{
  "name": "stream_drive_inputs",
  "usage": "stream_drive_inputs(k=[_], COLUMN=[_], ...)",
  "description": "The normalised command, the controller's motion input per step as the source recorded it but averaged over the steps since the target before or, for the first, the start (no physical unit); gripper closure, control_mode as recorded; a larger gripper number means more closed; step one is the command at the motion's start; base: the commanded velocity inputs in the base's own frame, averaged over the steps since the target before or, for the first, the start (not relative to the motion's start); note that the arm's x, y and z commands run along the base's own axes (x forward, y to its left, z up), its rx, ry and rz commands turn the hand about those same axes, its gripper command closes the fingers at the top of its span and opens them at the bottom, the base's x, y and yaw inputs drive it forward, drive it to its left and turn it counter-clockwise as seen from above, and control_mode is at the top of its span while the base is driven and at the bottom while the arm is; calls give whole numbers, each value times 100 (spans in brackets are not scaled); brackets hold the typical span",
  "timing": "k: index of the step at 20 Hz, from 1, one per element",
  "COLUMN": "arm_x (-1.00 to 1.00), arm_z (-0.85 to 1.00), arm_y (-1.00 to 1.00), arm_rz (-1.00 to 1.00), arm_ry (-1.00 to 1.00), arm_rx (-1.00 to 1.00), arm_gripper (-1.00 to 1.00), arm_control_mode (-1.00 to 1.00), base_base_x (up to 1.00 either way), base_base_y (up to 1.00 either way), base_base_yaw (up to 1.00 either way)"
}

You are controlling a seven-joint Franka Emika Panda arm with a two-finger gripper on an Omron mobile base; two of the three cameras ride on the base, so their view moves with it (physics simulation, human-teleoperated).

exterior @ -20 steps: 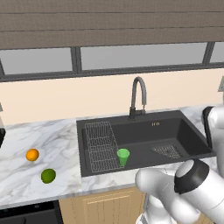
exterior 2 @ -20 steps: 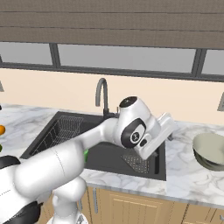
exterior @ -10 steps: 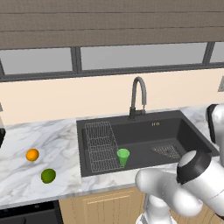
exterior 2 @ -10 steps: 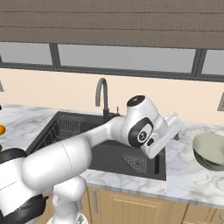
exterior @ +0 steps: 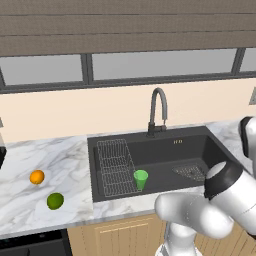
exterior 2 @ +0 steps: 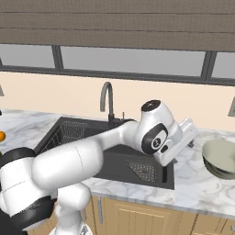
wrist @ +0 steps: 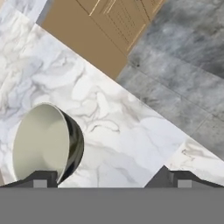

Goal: Remove the orange and lime from the sink. Then move the bowl and cup from the counter to the sink for washing.

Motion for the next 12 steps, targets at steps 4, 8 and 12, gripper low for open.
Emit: stream_drive_inputs(k=[4,8,12], arm_x=[6,5,2], arm_z=[-1,-1,-7], arm_y=[-14,-11,-9], arm_rz=[0,0,0], arm_ry=[-2,-4,-4], arm_rx=[6,4,6], arm_gripper=[-100,-100,-100], arm_control_mode=[-100,-100,-100], base_base_x=[0,0,0], base_base_y=[0,0,0], base_base_yaw=[0,0,0])
